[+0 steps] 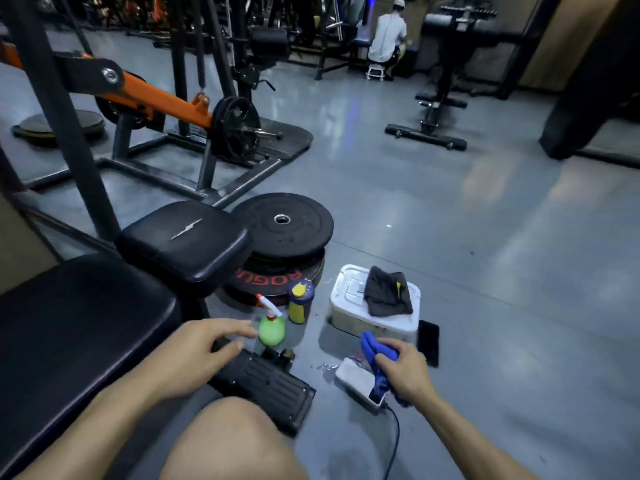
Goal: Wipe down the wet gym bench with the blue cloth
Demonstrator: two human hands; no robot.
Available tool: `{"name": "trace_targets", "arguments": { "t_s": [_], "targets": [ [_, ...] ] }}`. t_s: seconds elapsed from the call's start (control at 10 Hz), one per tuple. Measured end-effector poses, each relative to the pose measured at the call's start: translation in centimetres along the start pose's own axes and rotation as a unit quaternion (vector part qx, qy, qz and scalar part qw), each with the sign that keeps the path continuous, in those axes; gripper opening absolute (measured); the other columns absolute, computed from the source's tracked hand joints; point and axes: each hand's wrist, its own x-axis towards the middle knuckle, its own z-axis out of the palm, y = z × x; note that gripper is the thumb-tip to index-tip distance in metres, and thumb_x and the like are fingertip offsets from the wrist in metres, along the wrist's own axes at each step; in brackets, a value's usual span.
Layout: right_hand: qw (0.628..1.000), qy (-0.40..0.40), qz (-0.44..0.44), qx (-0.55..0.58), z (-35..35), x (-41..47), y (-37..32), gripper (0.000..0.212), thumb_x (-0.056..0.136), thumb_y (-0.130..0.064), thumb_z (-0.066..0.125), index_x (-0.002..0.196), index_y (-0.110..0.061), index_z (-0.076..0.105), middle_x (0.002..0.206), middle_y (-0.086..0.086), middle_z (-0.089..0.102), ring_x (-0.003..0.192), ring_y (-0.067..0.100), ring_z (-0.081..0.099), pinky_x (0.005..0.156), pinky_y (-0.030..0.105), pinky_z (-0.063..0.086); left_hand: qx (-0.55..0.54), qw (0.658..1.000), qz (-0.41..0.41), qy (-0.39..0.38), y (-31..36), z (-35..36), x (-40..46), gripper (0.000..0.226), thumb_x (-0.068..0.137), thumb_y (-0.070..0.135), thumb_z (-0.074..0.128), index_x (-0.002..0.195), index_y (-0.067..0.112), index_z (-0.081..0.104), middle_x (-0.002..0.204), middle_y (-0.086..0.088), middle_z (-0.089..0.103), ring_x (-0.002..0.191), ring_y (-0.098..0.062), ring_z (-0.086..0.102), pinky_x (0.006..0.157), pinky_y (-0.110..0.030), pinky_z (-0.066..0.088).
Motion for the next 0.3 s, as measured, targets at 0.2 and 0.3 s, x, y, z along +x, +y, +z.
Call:
{"name": "trace_targets", "arguments": {
  "t_s": [0.2,0.3],
  "targets": [
    [0.997,0.031,-0.058,-0.030,-1.5,8.2,-5.4,0.026,0.082,-0.021,0.060,0.104,-0.029,0.073,0.072,0.000,0.073,0.042,0.001,0.054,0.043,0.019,0.042,-0.006,1.000,-0.011,-0.009,-2.4,1.2,1.0,0.030,0.093,0.019,0.066,0.111,0.042,0.073,0.120,0.033,0.063,0.116,0.022,0.049,0.106,-0.012,0.037],
    [0.993,0.070,-0.082,-0.040,-2.0,12.2,-9.8,0.021,0.076,-0.032,0.055,0.089,-0.021,0.068,0.072,0.006,0.070,0.063,0.023,0.062,0.052,0.027,0.045,-0.019,0.999,-0.026,0.009,-3.6,1.1,1.1,0.029,0.093,0.019,0.066,0.108,0.043,0.073,0.117,0.035,0.064,0.114,0.022,0.051,0.104,-0.014,0.040]
  ]
}}
